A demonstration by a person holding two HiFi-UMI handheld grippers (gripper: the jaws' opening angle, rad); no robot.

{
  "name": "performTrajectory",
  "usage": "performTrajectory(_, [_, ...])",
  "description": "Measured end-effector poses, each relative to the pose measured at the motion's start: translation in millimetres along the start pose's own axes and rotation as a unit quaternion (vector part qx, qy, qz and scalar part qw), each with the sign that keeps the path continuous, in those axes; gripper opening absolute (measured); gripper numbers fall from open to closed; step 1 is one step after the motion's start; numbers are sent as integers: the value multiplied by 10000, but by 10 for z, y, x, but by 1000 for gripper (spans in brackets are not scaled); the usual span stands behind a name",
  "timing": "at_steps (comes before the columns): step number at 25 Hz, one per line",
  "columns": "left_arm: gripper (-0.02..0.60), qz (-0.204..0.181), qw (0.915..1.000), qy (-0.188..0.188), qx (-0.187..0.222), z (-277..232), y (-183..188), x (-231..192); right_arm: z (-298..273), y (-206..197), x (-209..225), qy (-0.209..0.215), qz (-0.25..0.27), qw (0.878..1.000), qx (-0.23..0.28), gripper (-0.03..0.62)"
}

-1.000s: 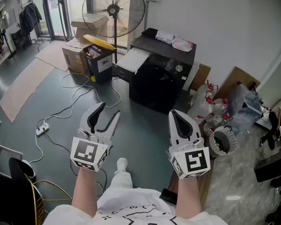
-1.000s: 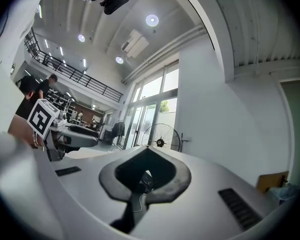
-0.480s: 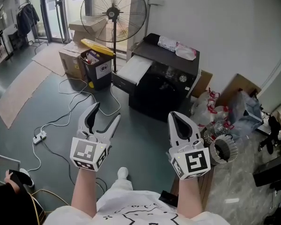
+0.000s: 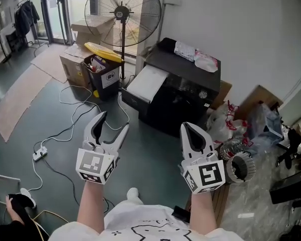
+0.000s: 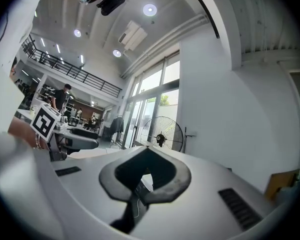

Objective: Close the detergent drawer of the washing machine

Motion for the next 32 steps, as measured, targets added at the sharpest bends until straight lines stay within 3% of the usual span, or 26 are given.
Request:
performTrajectory(7, [301,89,9999,-87,27,-419,-122,-400,-492,-110,119,-194,-34,9998,-21,-2])
performTrajectory(15, [301,245,9994,-245,-74,-673,-283,-534,-687,-251,185,-263,-151,9995,-131,-2])
performTrajectory(32, [299,584,9978,15,-314,-1222,-599,-808,-1324,-600,654,-154,-288,9990,-291,-2])
Point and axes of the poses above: the fingertips, and each gripper's own axes: z backward along the fingers, x to its right, y out of its top, the point moved 3 cm from there along z, backward along the fingers, and after that the axes turned 5 degrees about x, right-handed, at the moved point
